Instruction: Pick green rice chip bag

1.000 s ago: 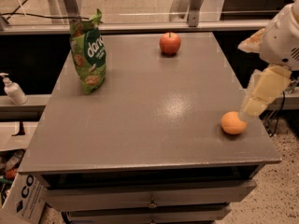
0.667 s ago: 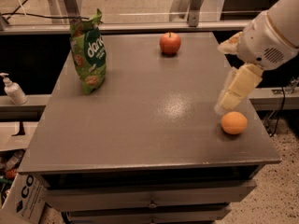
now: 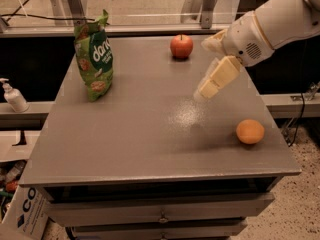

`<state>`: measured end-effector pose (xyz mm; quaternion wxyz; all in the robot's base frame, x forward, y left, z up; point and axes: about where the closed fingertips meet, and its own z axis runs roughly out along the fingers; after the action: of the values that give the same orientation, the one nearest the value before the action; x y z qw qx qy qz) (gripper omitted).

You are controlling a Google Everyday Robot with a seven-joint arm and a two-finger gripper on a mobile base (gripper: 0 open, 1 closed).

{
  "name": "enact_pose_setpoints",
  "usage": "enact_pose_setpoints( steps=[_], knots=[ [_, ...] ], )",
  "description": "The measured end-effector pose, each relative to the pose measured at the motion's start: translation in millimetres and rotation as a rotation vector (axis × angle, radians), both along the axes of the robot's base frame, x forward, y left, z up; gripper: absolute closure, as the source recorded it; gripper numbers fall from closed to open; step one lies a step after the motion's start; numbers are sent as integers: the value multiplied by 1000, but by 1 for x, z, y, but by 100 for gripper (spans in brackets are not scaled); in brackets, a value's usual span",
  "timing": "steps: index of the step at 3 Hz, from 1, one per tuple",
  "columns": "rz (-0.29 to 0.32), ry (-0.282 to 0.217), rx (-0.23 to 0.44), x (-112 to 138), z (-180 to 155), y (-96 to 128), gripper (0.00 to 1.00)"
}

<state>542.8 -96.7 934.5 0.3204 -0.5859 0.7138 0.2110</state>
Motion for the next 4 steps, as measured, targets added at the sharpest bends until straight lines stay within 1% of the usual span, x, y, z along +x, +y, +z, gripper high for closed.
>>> enact_pose_setpoints(
  steps=[1,2,3,4],
  knots=[
    [38,23,153,6,10,44,0],
    [38,23,153,6,10,44,0],
    [39,8,209,16,2,58,0],
    [44,-9,308,44,-17,86,0]
  ],
)
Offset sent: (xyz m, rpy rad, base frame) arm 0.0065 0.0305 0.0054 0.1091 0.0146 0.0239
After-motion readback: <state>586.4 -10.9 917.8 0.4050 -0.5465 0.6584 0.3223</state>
